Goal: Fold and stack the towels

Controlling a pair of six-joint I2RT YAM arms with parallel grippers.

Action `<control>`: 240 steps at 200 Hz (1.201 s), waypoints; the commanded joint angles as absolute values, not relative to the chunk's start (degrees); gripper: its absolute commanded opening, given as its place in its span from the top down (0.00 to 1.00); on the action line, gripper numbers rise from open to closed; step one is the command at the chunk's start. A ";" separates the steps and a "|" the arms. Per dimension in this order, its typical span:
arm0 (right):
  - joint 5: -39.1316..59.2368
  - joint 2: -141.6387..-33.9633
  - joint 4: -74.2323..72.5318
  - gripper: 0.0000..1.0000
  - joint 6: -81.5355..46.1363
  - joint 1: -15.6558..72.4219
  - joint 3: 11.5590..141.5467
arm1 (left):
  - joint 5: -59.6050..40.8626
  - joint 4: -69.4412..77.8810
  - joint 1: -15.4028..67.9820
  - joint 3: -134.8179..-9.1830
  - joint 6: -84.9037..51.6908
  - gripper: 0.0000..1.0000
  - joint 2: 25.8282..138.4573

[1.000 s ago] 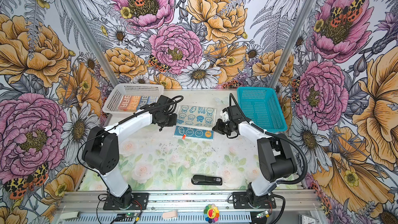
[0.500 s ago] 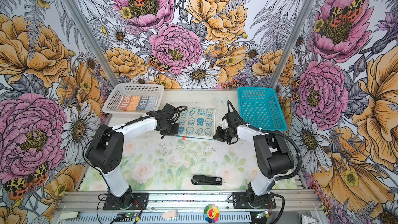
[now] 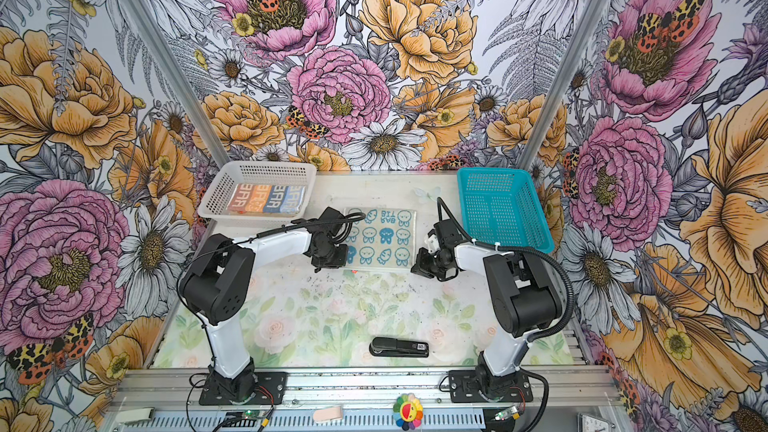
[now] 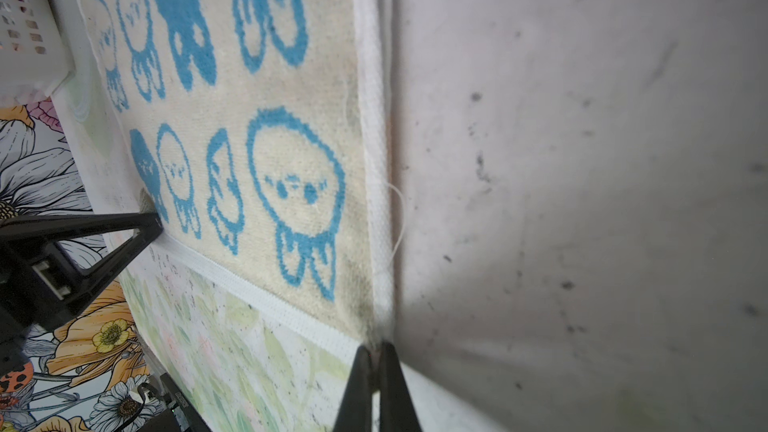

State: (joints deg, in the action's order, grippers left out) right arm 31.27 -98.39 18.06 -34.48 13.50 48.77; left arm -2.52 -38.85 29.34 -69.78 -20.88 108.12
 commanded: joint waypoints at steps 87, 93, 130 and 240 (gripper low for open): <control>23.96 -99.11 19.63 0.98 -33.67 12.48 47.55 | 2.64 -41.84 27.89 -69.94 -20.96 0.88 110.20; 23.91 -98.93 19.66 0.95 -33.73 12.56 47.46 | 2.47 -41.84 27.95 -70.13 -21.07 0.86 110.14; 24.04 -97.45 19.72 0.75 -33.83 12.77 47.28 | 1.31 -41.84 27.99 -70.69 -21.52 0.70 108.59; 28.28 -90.35 19.87 0.03 -36.19 12.74 53.83 | -2.73 -46.75 27.60 -80.75 -21.03 0.01 99.08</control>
State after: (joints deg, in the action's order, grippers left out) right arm 27.03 -92.71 19.81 -35.14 13.15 49.15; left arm -1.28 -44.53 28.34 -75.40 -22.13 101.97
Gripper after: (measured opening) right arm 0.896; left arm 0.989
